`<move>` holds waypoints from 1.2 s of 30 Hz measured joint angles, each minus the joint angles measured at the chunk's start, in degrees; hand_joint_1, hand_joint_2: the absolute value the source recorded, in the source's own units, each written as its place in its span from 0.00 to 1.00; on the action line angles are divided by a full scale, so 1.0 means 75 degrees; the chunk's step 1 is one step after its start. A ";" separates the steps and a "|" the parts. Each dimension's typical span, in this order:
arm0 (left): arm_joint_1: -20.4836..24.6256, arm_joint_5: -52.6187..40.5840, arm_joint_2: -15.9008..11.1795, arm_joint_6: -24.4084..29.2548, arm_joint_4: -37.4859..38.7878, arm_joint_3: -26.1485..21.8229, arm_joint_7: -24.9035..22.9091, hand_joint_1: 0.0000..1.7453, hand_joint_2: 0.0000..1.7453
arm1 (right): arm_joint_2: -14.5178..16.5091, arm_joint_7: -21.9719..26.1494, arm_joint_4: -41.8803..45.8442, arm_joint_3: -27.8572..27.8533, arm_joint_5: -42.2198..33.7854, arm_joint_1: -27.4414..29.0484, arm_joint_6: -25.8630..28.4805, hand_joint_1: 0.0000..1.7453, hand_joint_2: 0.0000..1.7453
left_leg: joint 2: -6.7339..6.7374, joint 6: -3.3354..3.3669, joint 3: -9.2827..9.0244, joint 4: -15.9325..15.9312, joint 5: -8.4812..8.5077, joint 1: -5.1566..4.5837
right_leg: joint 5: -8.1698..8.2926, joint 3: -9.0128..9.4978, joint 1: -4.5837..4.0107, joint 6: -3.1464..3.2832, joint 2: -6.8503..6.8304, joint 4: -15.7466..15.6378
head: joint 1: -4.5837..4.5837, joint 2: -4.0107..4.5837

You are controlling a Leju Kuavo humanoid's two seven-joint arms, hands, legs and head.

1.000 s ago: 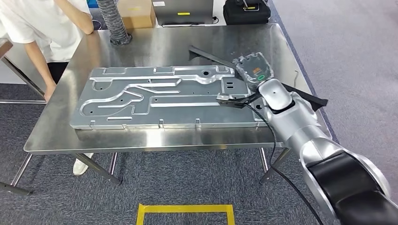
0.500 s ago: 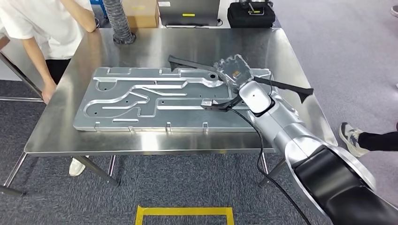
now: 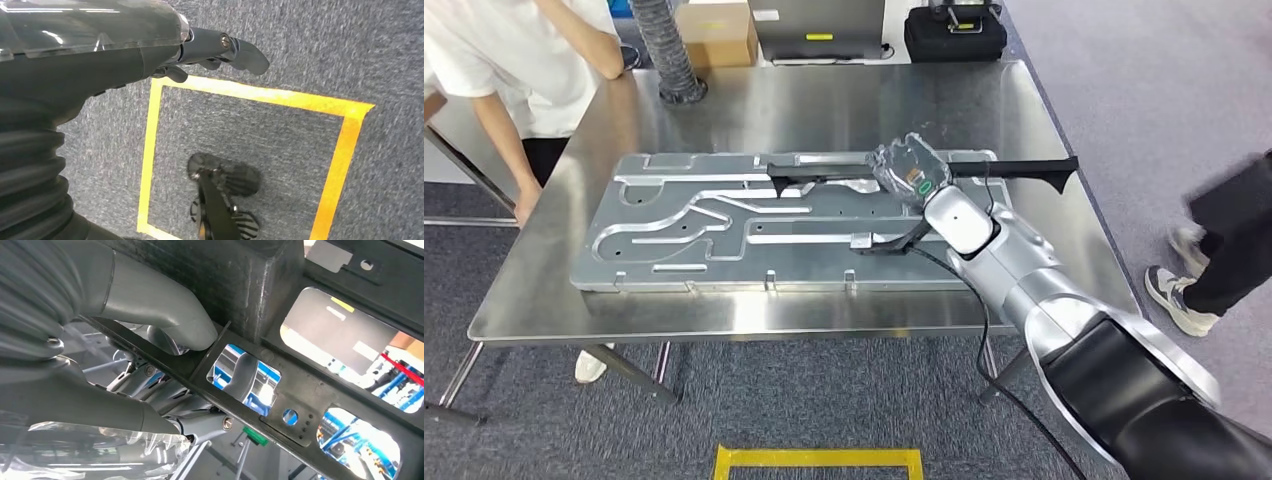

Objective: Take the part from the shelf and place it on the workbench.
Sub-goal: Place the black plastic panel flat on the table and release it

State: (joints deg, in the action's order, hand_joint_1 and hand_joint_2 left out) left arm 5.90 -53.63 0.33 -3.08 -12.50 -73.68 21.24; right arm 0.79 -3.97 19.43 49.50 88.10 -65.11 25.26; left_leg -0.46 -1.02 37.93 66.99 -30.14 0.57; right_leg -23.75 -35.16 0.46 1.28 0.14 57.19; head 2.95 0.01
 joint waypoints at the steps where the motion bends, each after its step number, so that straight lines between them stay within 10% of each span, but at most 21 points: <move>1: -0.0002 0.0007 -0.0001 0.0003 0.0000 0.0000 -0.0001 0.00 1.00 | 0.0001 0.0010 -0.0020 0.0001 -0.0003 0.0057 0.0031 1.00 1.00 | 0.0001 -0.0025 0.0273 0.0511 -0.0184 0.0015 | -0.0013 0.0010 -0.0001 0.0008 0.0002 0.0002 | 0.0000 0.0000; 3: -0.0015 0.0013 -0.0001 0.0009 0.0000 0.0000 -0.0006 0.00 1.00 | 0.0003 0.0062 -0.0069 -0.0001 -0.0035 0.0181 0.0049 1.00 1.00 | 0.0006 -0.0066 0.0580 0.0953 -0.0177 0.0044 | -0.0048 0.0041 0.0001 -0.0002 0.0011 0.0010 | 0.0000 0.0000; 7: -0.0041 0.0023 -0.0010 0.0025 0.0001 0.0000 -0.0023 0.00 1.00 | -0.0001 0.0155 -0.0138 -0.0090 -0.0199 0.0371 0.0206 1.00 1.00 | 0.0011 -0.0074 -0.0127 -0.0723 0.0785 0.0084 | -0.0180 0.0118 0.0006 -0.0121 0.0034 0.0099 | 0.0000 0.0000; 12: -0.0043 0.0001 -0.0006 0.0045 0.0003 -0.0001 -0.0134 0.00 1.00 | -0.0025 0.0272 -0.0182 -0.0340 -0.0402 0.0649 0.0611 1.00 1.00 | 0.0004 0.0148 -0.0339 -0.1125 0.0812 0.0054 | -0.0295 0.0109 -0.0005 -0.0319 0.0037 0.0180 | 0.0001 -0.0001; 16: 0.0010 -0.0090 -0.0002 0.0104 0.0003 0.0001 -0.0130 0.00 1.00 | -0.0074 0.0321 -0.0202 -0.0490 -0.0461 0.0836 0.0780 1.00 1.00 | 0.0015 0.0276 -0.0365 -0.1152 0.0803 0.0051 | -0.1090 -0.0657 0.0020 -0.0418 0.0021 0.1795 | 0.0000 -0.0001; 18: 0.0023 -0.0122 -0.0001 0.0124 0.0003 0.0009 -0.0038 0.00 1.00 | -0.0101 0.0341 -0.0219 -0.0536 -0.0473 0.0977 0.0830 0.50 0.50 | 0.0012 0.0296 -0.0380 -0.1150 0.0791 0.0027 | -0.1203 -0.1011 0.0018 -0.0407 0.0020 0.2429 | 0.0000 -0.0001; 20: 0.0028 -0.0131 0.0003 0.0144 0.0003 0.0034 0.0104 0.00 1.00 | -0.0132 0.0355 -0.0228 -0.0602 -0.0487 0.1071 0.0871 0.00 0.00 | -0.0001 0.0306 -0.0416 -0.1150 0.0776 -0.0014 | -0.0752 -0.0779 -0.0011 -0.0317 0.0021 0.1844 | 0.0000 -0.0001; 23: 0.0049 -0.0152 0.0053 0.0272 0.0006 0.0078 0.0204 0.00 1.00 | -0.0159 0.0389 -0.0227 -0.0758 -0.0507 0.1085 0.0995 0.00 0.00 | -0.0004 0.0277 -0.0443 -0.1145 0.0749 -0.0071 | -0.0118 -0.0108 -0.0109 -0.0102 -0.0005 0.0348 | 0.0000 -0.0001; 25: 0.0058 -0.0173 0.0079 0.0343 0.0009 0.0106 0.0197 0.00 1.00 | -0.0167 0.0435 -0.0227 -0.0862 -0.0532 0.1094 0.1053 0.00 0.00 | 0.0007 0.0216 -0.0439 -0.1153 0.0741 -0.0074 | -0.0094 -0.0025 -0.0149 -0.0063 -0.0023 0.0150 | 0.0000 -0.0001; 29: 0.0067 -0.0265 0.0087 0.0367 0.0009 0.0165 0.0148 0.00 0.00 | -0.0173 0.0584 -0.0195 -0.1099 -0.0639 0.1100 0.1136 0.00 0.00 | 0.0016 0.0070 -0.0307 -0.0769 0.0441 -0.0079 | 0.0005 0.0107 -0.0047 -0.0006 -0.0035 -0.0084 | 0.0000 -0.0001; 33: 0.0072 -0.0268 0.0093 0.0426 0.0009 0.0181 0.0087 0.00 0.00 | -0.0141 0.0901 -0.0161 -0.1387 -0.0927 0.1169 0.1315 0.00 0.00 | 0.0017 -0.0073 0.0454 0.0879 -0.0246 0.0016 | 0.0000 0.0123 -0.0033 0.0012 -0.0039 -0.0080 | 0.0000 -0.0001; 36: 0.0072 -0.0224 0.0098 0.0434 0.0009 0.0181 0.0083 0.00 0.00 | -0.0100 0.1574 -0.0054 -0.1729 -0.1631 0.1217 0.1479 0.00 0.00 | 0.0027 -0.0140 0.0023 -0.0048 0.0366 0.0087 | -0.0065 0.0118 -0.0011 -0.0051 -0.0031 0.0017 | 0.0000 -0.0001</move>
State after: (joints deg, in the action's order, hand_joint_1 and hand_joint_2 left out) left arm 6.44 -55.31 1.07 0.18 -12.44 -72.32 21.87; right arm 0.04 7.84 19.02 36.53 75.86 -55.98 36.36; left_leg -0.26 -2.07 38.10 66.63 -27.39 1.22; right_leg -24.24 -34.28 0.37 0.90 -0.09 57.32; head 2.95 0.00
